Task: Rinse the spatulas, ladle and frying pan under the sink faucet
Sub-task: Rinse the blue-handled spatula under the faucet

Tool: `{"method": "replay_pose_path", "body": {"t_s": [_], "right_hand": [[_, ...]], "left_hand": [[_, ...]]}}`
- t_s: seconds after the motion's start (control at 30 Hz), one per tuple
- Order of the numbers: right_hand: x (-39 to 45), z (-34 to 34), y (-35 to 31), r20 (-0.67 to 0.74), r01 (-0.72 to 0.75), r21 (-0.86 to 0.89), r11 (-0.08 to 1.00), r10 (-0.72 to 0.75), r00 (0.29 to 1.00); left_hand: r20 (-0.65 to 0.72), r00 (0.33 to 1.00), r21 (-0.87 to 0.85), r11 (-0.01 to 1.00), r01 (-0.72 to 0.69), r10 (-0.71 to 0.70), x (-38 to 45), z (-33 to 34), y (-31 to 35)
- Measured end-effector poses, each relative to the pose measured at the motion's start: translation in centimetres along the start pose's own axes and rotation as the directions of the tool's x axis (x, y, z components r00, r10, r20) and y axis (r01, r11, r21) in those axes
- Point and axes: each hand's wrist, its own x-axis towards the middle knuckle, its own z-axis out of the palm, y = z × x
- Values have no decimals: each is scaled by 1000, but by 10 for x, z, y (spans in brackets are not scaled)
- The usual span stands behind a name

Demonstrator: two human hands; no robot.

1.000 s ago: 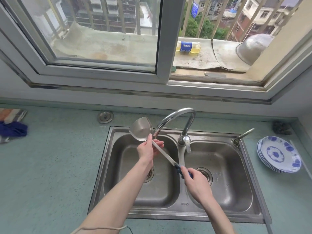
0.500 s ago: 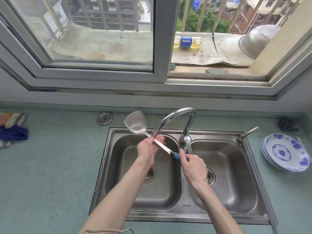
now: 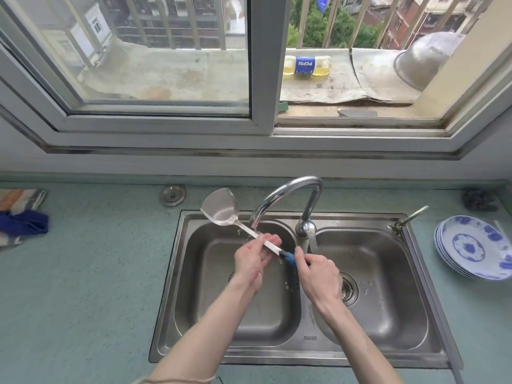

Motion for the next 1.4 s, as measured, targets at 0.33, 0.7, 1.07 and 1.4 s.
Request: {"method": "replay_pose_path", "body": {"t_s": [0.33, 0.7, 1.07, 1.4], "right_hand": [[-6, -4, -18, -44, 34, -18, 999, -34, 998], [-19, -9, -14, -62, -42, 76, 996, 47, 997], [-19, -1, -30, -22, -29, 87, 996, 31, 999], [-19, 0, -32, -22, -4, 120, 993, 7, 1000]], "left_hand": [[-8, 998, 82, 995, -59, 60, -12, 6, 8], [-74, 994, 82, 994, -69, 75, -11, 9, 27], [-47, 996, 252, 966, -59, 74, -25, 11, 0], [35, 998, 135, 989, -59, 55, -28, 5, 3]]}}
